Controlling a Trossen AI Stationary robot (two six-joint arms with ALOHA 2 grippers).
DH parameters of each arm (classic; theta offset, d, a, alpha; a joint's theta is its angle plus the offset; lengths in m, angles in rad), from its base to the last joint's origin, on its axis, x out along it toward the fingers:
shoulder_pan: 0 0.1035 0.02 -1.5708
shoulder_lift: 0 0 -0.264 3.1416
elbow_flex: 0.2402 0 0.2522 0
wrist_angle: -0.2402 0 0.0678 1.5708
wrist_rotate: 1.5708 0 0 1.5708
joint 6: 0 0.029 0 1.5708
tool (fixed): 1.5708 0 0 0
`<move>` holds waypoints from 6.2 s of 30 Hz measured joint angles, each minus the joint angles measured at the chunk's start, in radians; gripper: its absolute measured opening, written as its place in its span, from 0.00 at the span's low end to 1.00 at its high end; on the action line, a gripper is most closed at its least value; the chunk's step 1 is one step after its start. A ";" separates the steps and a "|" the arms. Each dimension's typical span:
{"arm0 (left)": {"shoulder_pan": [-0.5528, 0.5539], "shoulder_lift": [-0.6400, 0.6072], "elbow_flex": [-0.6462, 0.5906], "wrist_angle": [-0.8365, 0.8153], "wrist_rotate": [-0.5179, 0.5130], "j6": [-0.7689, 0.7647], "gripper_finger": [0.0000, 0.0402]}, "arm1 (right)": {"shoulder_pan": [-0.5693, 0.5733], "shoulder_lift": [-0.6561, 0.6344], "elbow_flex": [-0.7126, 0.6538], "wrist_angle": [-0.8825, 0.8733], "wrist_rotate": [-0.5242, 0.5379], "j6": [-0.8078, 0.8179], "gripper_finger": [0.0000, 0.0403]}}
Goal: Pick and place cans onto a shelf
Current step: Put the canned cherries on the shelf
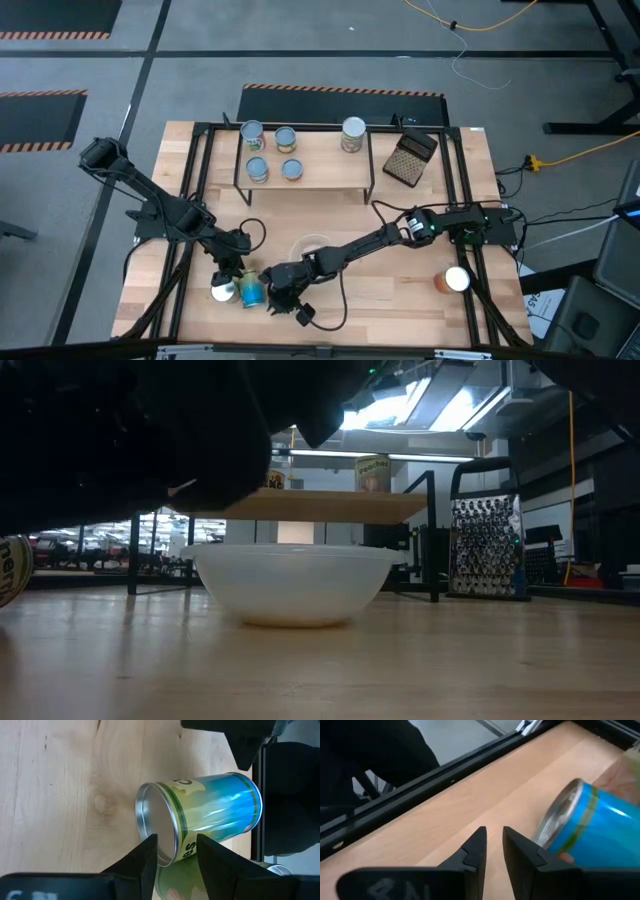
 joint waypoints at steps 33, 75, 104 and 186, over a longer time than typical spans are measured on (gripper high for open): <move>0.000 0.000 0.000 0.003 0.031 0.000 0.32 | -0.001 0.000 0.000 0.008 0.167 0.045 0.17; 0.000 -0.064 0.002 0.005 0.043 0.001 0.02 | 0.000 -0.002 0.001 -0.005 0.171 0.045 0.17; 0.003 -0.113 0.117 -0.082 -0.061 0.008 0.00 | -0.001 -0.247 0.002 -0.475 0.208 0.047 0.17; 0.322 0.392 0.593 -0.911 -0.224 -0.125 0.00 | -0.024 -0.374 0.001 -0.597 0.498 0.105 0.17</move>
